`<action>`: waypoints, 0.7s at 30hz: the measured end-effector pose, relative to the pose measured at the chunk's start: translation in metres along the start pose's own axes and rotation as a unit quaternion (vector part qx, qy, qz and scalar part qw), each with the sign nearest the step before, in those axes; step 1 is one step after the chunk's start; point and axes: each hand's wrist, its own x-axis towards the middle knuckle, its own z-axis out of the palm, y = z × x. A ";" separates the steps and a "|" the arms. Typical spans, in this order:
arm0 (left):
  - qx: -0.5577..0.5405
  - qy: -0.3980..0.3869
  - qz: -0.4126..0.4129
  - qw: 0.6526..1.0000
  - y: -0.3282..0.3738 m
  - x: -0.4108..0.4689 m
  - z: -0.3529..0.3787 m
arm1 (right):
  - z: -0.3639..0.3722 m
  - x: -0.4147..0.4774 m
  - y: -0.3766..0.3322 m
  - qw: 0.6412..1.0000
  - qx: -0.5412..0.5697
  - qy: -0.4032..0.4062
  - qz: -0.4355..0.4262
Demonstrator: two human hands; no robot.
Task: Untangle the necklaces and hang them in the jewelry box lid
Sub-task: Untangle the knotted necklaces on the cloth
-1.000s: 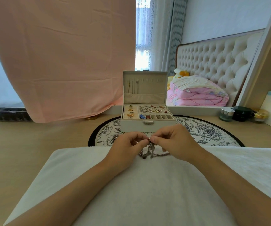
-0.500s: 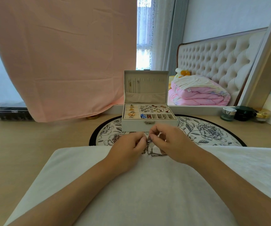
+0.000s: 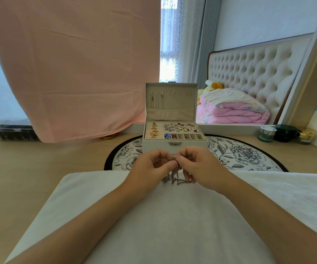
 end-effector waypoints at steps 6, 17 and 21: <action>0.130 -0.020 -0.037 0.991 0.000 0.002 -0.006 | 0.006 -0.003 0.007 0.996 -0.085 0.003 -0.039; 0.107 -0.037 -0.023 0.993 -0.004 0.001 -0.008 | 0.007 0.000 0.005 0.998 -0.069 0.004 -0.006; 0.047 -0.015 -0.022 0.999 -0.002 -0.002 -0.005 | 0.001 0.001 0.001 1.000 -0.018 0.005 0.014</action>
